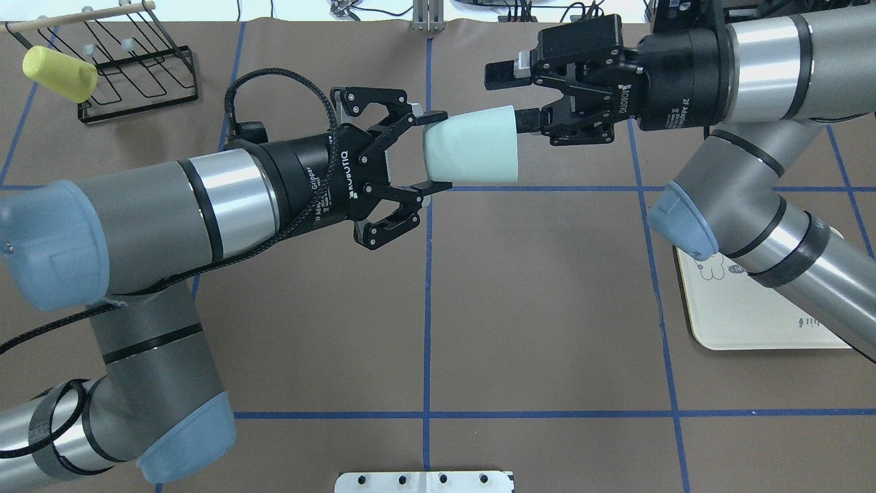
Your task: Left arm grabs green cup and hands to right arm on tray
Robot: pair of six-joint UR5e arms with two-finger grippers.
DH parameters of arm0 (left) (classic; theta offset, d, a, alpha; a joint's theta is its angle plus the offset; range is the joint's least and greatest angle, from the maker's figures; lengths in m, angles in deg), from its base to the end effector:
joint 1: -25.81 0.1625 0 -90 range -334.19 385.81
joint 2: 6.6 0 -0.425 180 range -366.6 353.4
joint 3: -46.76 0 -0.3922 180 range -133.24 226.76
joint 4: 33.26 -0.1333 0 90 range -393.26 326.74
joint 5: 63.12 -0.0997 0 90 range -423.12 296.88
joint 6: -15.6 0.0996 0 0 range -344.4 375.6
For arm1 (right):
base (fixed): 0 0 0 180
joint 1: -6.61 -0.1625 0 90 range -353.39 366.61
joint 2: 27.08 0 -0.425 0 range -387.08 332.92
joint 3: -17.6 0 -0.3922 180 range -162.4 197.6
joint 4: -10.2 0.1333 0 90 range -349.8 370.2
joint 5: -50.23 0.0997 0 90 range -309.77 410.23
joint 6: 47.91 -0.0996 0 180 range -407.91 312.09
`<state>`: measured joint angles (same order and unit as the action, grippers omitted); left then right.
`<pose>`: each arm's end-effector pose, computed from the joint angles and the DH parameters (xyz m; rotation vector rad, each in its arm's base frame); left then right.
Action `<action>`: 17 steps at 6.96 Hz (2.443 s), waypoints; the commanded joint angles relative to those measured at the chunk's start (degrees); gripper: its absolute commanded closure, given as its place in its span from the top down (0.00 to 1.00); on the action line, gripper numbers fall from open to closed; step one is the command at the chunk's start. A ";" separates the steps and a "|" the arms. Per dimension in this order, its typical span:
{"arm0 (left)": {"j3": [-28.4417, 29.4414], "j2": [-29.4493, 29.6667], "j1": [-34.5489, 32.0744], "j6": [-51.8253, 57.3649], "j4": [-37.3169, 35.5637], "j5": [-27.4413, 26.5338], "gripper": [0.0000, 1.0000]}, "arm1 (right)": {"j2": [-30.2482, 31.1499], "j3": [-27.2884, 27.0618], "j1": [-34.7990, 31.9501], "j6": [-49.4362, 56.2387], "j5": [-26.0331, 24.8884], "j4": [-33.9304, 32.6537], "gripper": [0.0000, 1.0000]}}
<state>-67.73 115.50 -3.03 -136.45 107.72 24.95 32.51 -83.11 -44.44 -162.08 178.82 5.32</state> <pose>0.3779 -0.3641 0.0700 -0.5578 1.9585 -1.0866 -0.2680 -0.4448 0.1447 0.1209 -2.0482 0.0647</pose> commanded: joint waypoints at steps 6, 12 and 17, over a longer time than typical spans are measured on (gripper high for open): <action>0.05 0.51 0.28 0.00 0.00 0.00 0.00 | 0.17 0.08 0.42 -0.09 -0.09 -0.04 0.41; -0.12 0.33 0.19 2.89 0.87 0.09 1.00 | 0.52 -0.01 0.33 0.00 0.00 -0.04 0.00; 0.58 -0.29 0.28 6.73 0.62 2.61 1.00 | 1.49 5.31 -5.61 4.27 -1.41 -0.56 0.00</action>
<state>-67.53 115.22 -2.75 -132.51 108.73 25.77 33.81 -81.07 -46.87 -160.52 177.81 5.02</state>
